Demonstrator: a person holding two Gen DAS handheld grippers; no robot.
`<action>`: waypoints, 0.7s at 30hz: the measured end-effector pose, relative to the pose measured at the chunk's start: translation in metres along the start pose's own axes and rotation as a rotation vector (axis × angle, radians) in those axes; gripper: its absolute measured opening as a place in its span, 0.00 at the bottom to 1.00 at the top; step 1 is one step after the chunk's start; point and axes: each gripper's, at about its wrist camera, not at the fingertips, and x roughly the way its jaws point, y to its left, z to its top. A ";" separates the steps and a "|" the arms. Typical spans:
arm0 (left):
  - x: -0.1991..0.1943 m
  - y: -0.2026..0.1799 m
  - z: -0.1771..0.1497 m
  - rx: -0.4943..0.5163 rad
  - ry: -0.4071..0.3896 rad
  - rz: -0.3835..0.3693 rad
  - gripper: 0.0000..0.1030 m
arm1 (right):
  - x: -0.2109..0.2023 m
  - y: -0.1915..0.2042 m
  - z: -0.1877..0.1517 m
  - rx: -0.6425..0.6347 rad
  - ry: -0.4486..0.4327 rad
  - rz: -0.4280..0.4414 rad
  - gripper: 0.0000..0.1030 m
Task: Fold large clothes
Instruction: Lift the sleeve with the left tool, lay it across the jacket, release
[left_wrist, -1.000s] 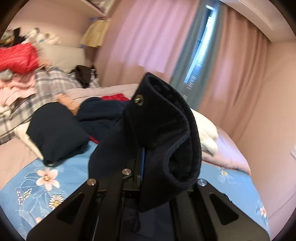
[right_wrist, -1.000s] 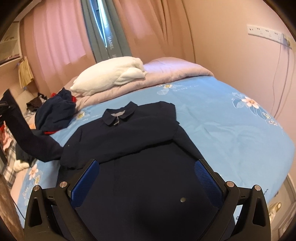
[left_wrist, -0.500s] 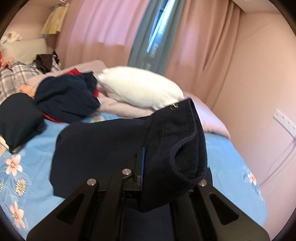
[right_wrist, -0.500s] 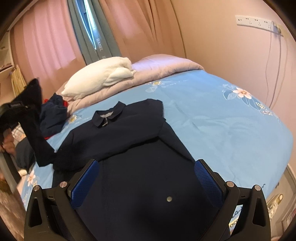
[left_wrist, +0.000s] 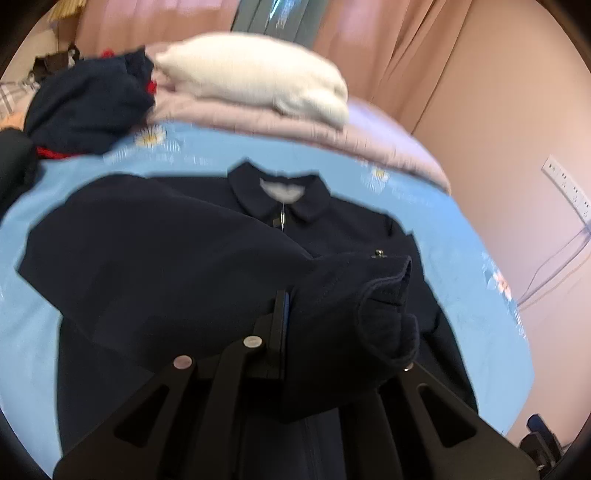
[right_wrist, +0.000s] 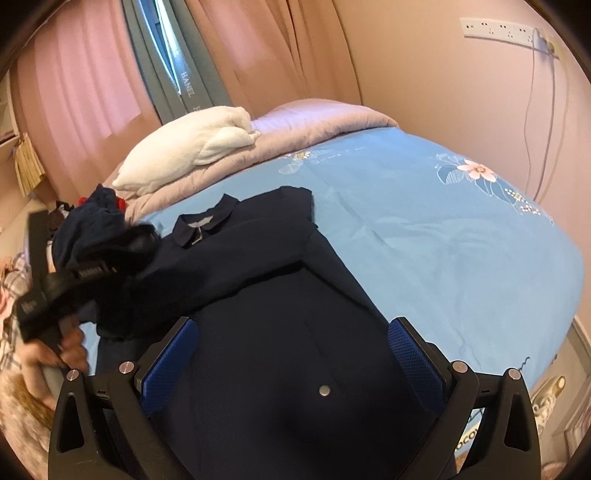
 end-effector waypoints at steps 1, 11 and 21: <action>0.007 -0.001 -0.005 0.001 0.019 0.006 0.04 | 0.000 0.000 -0.001 0.001 0.002 0.000 0.99; 0.051 0.001 -0.044 0.050 0.173 0.046 0.05 | 0.005 -0.005 -0.003 0.010 0.024 -0.006 0.99; -0.016 0.021 -0.030 0.051 0.120 -0.093 0.75 | 0.010 -0.003 -0.001 0.007 0.040 -0.006 0.99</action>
